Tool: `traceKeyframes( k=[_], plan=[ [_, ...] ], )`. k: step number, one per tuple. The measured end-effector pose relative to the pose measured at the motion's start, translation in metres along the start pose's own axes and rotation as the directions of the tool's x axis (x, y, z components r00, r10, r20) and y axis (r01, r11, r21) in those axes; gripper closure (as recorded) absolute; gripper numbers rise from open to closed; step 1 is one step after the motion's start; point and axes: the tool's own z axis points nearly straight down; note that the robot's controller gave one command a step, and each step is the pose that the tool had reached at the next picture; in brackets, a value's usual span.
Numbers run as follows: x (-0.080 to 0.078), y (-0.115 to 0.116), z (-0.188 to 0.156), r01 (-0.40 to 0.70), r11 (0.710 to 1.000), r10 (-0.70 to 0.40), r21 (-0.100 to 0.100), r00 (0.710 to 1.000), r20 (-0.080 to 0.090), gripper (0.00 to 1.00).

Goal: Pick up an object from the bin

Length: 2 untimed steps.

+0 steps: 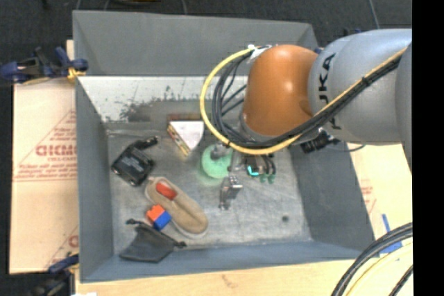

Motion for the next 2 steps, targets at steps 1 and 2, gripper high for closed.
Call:
traceKeyframes(
  k=[1,2],
  plan=[
    [-0.002,0.0,-0.004,-0.001,1.0,0.001,0.0,1.0,0.007,0.0],
    [-0.084,-0.047,0.086,-0.073,0.997,0.073,-0.003,0.997,0.027,1.0]
  ],
)
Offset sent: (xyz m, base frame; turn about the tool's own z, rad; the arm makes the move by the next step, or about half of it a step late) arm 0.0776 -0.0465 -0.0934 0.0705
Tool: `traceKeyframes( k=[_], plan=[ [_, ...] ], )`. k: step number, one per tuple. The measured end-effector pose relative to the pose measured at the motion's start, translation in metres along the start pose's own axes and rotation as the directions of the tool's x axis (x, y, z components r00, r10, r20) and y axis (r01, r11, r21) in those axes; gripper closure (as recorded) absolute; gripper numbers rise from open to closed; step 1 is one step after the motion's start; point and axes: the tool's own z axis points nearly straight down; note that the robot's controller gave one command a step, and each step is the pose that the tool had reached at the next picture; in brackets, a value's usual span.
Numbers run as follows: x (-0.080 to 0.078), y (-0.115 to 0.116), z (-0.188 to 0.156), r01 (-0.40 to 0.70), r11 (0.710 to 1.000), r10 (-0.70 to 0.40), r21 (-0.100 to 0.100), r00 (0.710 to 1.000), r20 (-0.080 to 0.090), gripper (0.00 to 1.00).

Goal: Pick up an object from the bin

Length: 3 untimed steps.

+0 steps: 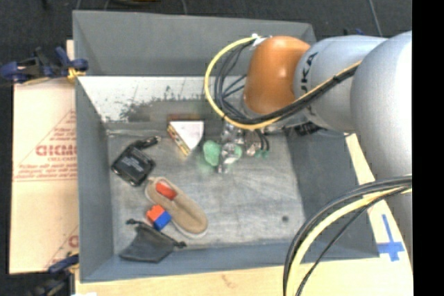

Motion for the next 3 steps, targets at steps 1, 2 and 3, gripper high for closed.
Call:
traceKeyframes(
  k=[1,2,3],
  plan=[
    [0.0,0.0,0.0,0.0,1.0,0.0,0.0,1.0,0.0,1.0],
    [0.01,0.003,-0.038,0.008,1.0,-0.007,0.003,1.0,-0.025,1.0],
    [0.0,0.002,-0.1,0.039,0.999,-0.039,0.004,0.999,-0.02,1.0]
  ],
)
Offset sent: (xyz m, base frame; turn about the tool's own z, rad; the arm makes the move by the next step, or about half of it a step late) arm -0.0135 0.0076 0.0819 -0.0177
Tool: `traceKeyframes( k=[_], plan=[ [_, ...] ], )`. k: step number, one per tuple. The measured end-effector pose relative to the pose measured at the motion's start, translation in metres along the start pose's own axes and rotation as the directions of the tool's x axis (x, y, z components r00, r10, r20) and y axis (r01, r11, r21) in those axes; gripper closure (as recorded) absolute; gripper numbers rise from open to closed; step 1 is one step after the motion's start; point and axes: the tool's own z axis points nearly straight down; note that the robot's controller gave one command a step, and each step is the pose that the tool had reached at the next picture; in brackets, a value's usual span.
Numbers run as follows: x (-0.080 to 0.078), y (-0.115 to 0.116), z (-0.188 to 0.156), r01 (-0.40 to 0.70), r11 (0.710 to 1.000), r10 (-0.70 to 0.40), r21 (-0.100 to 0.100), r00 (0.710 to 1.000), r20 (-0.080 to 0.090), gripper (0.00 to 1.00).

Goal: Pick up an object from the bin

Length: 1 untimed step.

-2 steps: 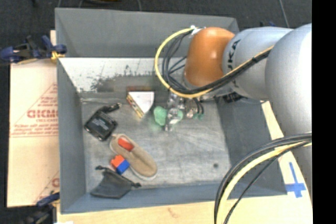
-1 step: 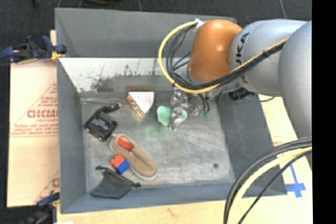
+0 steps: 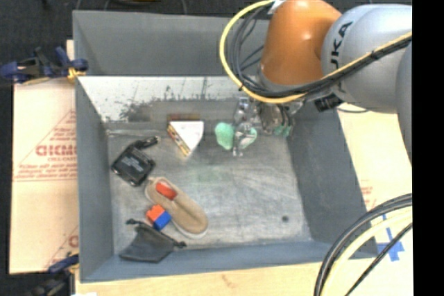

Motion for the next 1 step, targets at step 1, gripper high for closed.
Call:
traceKeyframes(
  k=[1],
  plan=[
    [0.0269,0.0092,-0.0564,-0.021,1.0,0.021,-0.002,1.0,0.002,1.0]
  ],
)
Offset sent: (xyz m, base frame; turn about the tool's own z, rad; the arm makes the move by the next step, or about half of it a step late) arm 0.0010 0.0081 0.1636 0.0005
